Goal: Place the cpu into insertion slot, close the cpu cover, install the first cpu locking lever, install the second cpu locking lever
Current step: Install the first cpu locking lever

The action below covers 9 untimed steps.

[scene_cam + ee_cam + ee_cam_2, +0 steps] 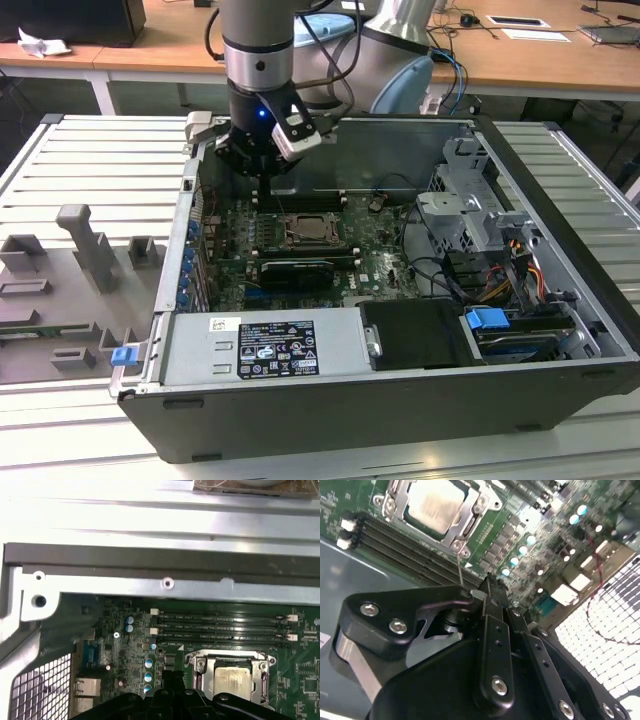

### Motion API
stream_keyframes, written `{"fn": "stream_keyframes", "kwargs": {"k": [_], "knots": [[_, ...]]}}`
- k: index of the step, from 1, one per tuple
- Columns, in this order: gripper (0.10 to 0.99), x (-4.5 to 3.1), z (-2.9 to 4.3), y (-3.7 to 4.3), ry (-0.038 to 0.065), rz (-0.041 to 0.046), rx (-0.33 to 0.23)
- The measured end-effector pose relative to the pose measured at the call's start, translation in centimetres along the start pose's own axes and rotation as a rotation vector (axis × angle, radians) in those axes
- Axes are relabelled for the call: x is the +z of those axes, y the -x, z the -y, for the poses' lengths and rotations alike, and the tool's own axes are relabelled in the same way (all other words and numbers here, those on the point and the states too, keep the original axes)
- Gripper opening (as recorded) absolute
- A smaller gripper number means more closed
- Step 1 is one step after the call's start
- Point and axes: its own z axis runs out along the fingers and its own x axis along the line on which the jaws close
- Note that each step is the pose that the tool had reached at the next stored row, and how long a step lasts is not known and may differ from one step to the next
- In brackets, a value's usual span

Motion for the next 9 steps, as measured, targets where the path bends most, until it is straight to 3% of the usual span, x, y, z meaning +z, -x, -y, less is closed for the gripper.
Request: {"fn": "stream_keyframes", "kwargs": {"k": [9], "knots": [[0.106,0.06,-0.72,-0.08,-0.001,0.0,0.0]]}}
